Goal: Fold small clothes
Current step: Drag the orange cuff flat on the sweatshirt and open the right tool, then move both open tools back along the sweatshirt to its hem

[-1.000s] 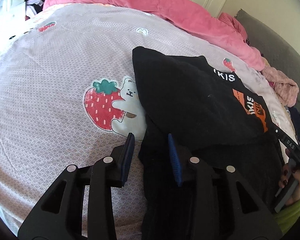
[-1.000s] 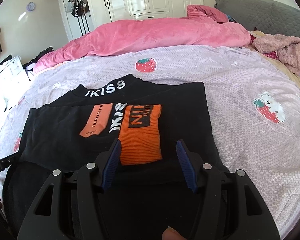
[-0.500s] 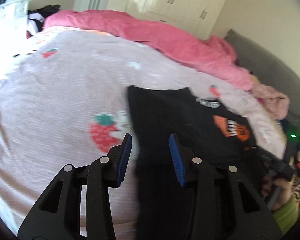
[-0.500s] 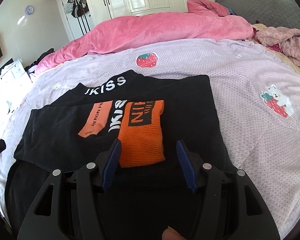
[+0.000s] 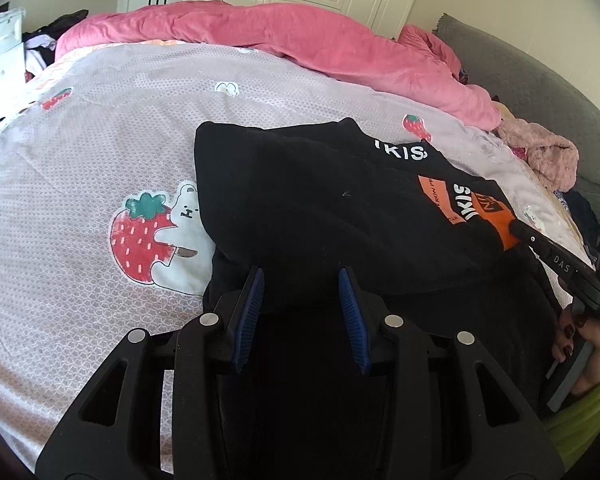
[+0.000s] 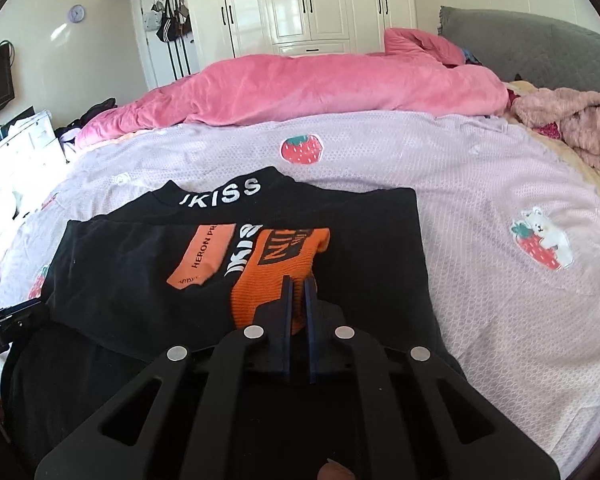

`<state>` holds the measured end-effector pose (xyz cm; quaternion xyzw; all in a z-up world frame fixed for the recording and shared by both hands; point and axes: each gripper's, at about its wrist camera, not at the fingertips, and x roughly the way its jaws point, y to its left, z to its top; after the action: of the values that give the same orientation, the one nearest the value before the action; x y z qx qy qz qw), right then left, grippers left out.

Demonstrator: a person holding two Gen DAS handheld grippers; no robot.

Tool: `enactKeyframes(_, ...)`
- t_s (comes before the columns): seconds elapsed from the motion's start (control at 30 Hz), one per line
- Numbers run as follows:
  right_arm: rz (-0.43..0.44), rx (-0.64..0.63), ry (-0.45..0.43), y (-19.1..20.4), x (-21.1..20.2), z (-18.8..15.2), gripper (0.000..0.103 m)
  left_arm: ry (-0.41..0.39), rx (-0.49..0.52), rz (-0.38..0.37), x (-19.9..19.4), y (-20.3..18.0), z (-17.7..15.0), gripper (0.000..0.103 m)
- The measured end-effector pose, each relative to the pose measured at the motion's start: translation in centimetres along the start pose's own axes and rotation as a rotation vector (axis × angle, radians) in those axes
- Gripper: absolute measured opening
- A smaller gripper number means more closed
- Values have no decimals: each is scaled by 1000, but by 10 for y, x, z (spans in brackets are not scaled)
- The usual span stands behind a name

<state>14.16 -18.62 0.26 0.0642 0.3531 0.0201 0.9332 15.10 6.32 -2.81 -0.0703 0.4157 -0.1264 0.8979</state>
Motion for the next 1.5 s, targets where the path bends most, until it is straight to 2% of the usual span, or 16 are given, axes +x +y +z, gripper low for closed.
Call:
enactKeyframes(0.03,6,-10,24,0,4,0,11,0,1,0,0,0,0,31)
enactKeyframes(0.07,-15,-10,52,-1,9,-2,27,1,1,-2,-1,0,0,31)
enactKeyframes(0.1,-16,16,69,-4,13,-3,35,1,2,-2,0,-1,0,31)
enactKeyframes(0.13,2,41,83,-7,16,-5,38,2,2,-2,0,0,0,31)
enactKeyframes(0.2,54,75,108,-9,21,-8,26,3,4,-1,0,0,0,31)
enactKeyframes(0.23,46,60,101,-6,21,-8,10,3,4,-1,0,0,0,31)
enactKeyframes(0.4,24,31,43,-3,3,-3,8,3,2,-8,0,0,0,31)
enactKeyframes(0.63,-51,-15,113,-3,19,-15,10,10,2,-14,-1,2,0,31)
enactKeyframes(0.73,-77,-16,107,-3,18,-14,24,10,1,-13,-3,2,0,31)
enactKeyframes(0.9,-88,-11,105,-5,15,-13,30,7,5,-11,-6,1,0,31)
enactKeyframes(0.97,-88,-13,103,-4,12,-13,43,6,3,-12,-7,2,0,31)
enactKeyframes(1.03,-81,-9,94,-3,9,-12,47,6,1,-14,-8,2,0,32)
enactKeyframes(1.2,-80,3,75,-3,-2,-10,64,-7,-2,-17,-13,1,1,35)
enactKeyframes(1.23,-78,6,73,-3,-5,-10,69,-8,-3,-18,-14,1,1,36)
enactKeyframes(1.4,-76,21,50,-3,-16,-8,83,-24,-7,-20,-20,1,2,44)
enactKeyframes(1.5,-75,29,31,-4,-24,-6,89,-35,-6,-19,-24,1,3,55)
